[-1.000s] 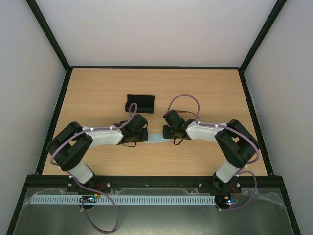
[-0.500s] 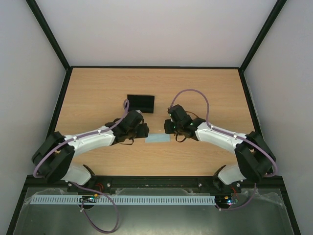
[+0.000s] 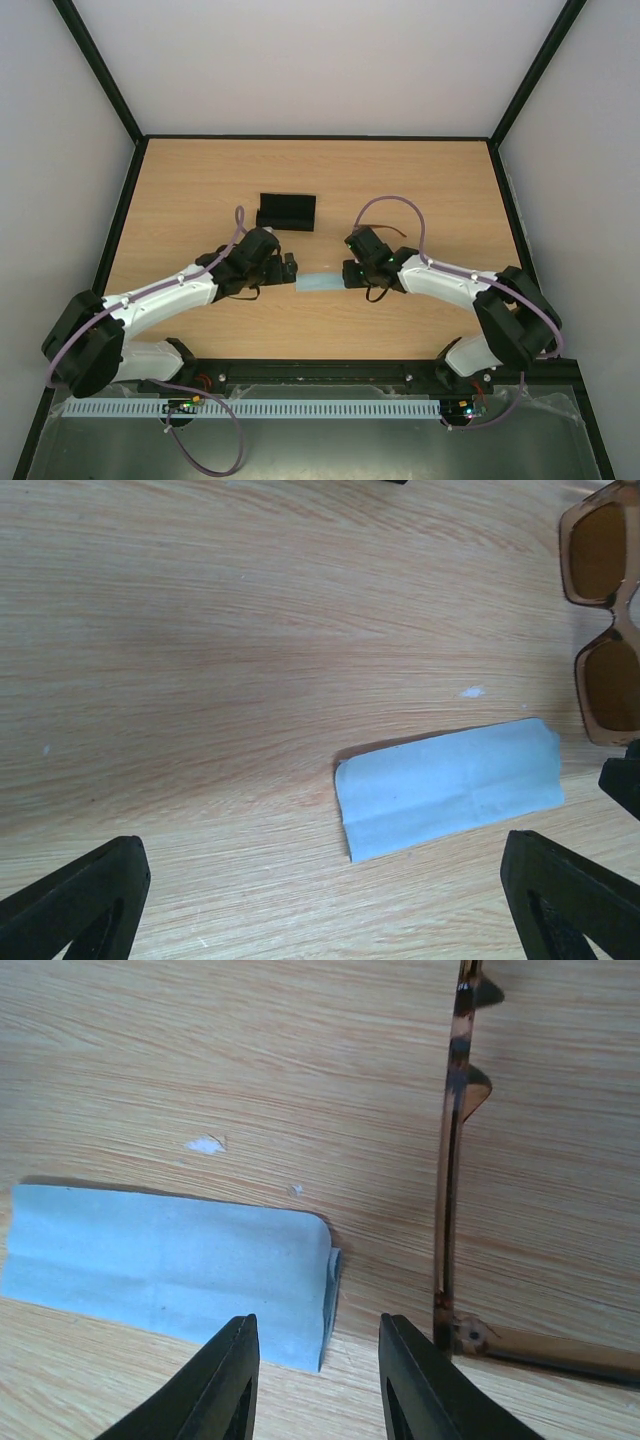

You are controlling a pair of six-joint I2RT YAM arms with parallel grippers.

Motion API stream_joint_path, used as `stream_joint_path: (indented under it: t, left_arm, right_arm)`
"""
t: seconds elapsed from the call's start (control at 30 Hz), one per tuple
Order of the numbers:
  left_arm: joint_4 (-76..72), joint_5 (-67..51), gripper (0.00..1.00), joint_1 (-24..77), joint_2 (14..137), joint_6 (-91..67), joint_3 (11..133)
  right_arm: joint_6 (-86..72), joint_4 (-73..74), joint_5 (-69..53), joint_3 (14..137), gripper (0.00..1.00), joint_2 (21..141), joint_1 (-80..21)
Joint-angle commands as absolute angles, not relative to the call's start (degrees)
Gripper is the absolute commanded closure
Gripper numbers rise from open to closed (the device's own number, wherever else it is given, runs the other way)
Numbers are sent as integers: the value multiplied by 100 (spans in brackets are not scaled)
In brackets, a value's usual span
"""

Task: Organize the sunglasses
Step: Fold the glasses cleaning cloth at the center of the board, then pick up the glasses cleaning cloth from the center of the board.

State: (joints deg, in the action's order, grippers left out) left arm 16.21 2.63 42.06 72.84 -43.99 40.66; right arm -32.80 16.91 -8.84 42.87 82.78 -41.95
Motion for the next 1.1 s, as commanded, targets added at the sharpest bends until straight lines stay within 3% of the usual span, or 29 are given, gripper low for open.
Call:
stream_joint_path:
  t: [0.0,0.27,1.07]
  left_arm:
    - [1821,318,1,4165,7221,-4386,3985]
    - [1719,260,1,4156,7251,-4373,3929]
    - [1451,141,1,4136,7261,-4359,3794]
  right_arm:
    - [-3331,1759,-840,4260,65,8561,-4203]
    - [-3351,1859,-382,4274,67,8860,-4227]
    - [-3421,1581,-746,4298,72,9076,-4343]
